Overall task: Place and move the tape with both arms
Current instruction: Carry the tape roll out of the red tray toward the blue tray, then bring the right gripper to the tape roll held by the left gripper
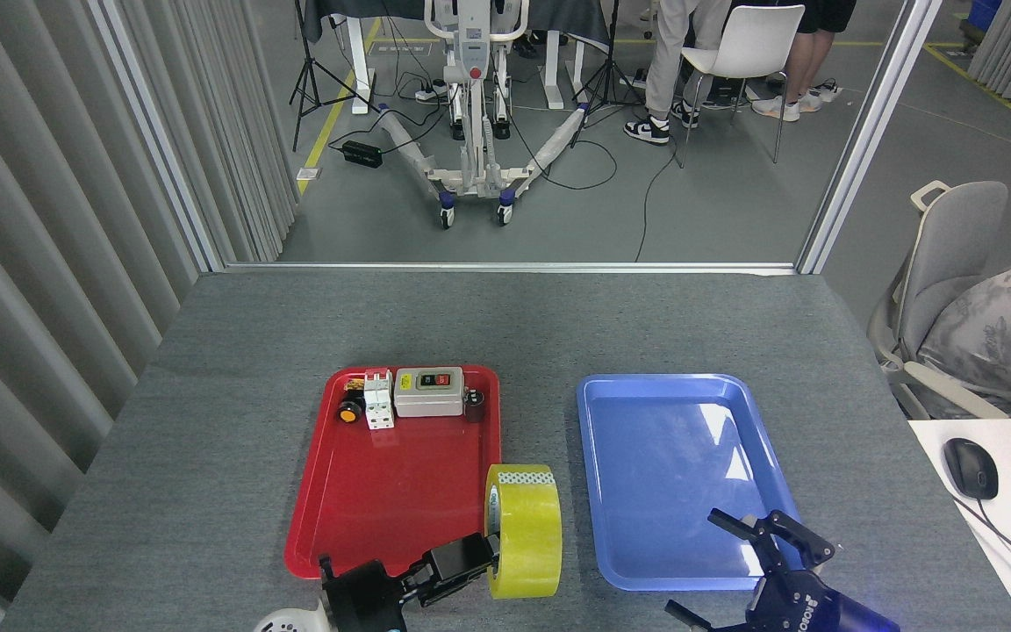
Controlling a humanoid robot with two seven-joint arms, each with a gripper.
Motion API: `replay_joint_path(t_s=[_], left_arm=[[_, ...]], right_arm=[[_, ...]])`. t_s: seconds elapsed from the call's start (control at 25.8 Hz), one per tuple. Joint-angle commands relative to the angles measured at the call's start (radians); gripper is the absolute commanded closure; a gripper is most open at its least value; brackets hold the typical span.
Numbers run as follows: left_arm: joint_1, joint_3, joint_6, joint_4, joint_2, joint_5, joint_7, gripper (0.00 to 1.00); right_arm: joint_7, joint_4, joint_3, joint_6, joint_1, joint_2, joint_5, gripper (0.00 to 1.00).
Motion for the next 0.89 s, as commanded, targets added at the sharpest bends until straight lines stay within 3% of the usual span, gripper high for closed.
replay_joint_path(t_s=[0.0,0.27,0.46,0.58,0.85], left_arm=[[0.007,-0.04,-0.006,-0.037,0.0,0.076,-0.039,0.99],[0.005,-0.097,-0.032,-0.038,-0.001,0.102,-0.043,0.98],[-0.001,-0.104,-0.033,-0.035,-0.001,0.108,-0.043,0.98],[-0.007,-0.103,-0.032,-0.029,-0.003,0.107,-0.043,0.98],[-0.015,-0.103,-0.032,-0.032,-0.003,0.107,-0.043,0.97]], right_arm=[[0.001,0.018,0.002,-0.083,-0.043,0.035,0.028,0.01],[-0.012,0.018,0.002,-0.166,-0.137,0.012,0.014,0.01],[-0.032,0.005,0.002,-0.246,-0.172,0.009,-0.078,0.02],[-0.03,0.005,-0.001,-0.246,-0.181,0.01,-0.089,0.02],[-0.002,0.019,0.017,-0.246,-0.213,0.078,-0.093,0.02]])
